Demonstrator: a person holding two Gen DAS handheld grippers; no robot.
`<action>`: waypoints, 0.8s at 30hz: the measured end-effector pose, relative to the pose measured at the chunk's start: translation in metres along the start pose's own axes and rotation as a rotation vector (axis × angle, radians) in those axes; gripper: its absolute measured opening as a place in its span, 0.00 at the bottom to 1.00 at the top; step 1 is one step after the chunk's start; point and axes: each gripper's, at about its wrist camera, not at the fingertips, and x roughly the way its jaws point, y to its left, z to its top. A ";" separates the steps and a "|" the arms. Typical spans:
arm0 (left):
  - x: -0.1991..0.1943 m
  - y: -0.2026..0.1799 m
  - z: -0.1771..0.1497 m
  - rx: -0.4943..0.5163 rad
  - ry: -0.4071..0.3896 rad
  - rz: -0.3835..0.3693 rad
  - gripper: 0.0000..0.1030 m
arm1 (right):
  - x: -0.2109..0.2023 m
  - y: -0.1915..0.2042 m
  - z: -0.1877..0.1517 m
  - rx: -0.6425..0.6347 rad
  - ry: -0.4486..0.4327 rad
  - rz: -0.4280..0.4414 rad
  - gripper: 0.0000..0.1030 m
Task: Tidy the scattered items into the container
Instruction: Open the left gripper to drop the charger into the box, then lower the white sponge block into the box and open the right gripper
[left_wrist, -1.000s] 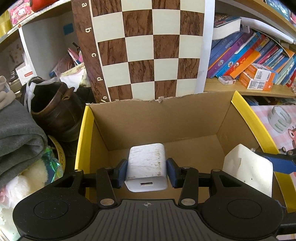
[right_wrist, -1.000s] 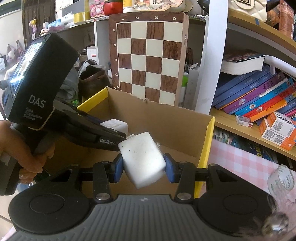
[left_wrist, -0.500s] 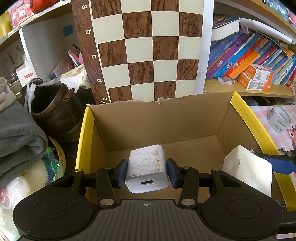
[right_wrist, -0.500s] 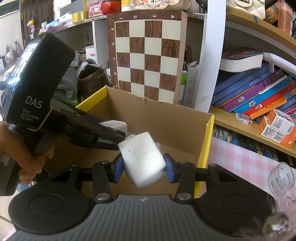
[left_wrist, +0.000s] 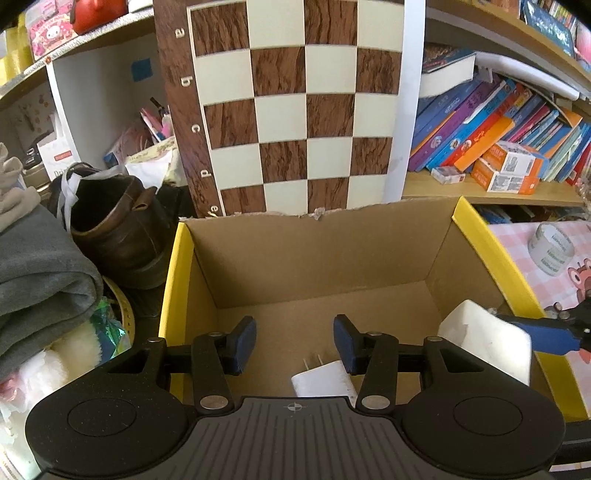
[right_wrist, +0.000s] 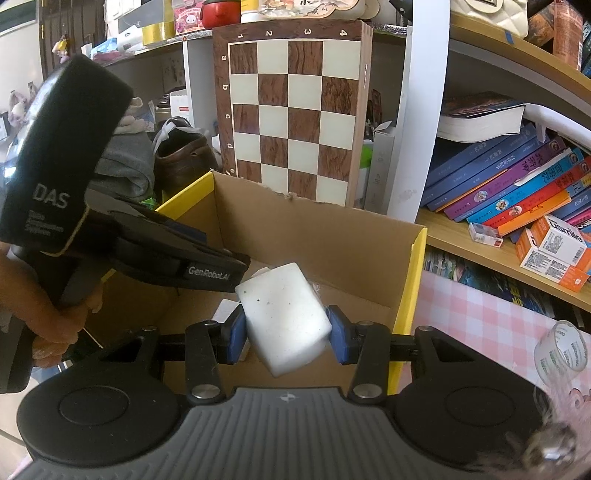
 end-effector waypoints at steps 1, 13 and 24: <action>-0.003 0.000 0.000 0.000 -0.007 -0.001 0.45 | 0.000 0.000 0.000 -0.001 0.000 0.000 0.42; -0.035 -0.003 -0.009 -0.036 -0.068 0.008 0.45 | -0.005 0.004 0.000 0.002 -0.005 0.006 0.42; -0.061 -0.008 -0.021 -0.042 -0.106 0.040 0.49 | -0.010 0.005 0.002 0.012 -0.004 0.013 0.42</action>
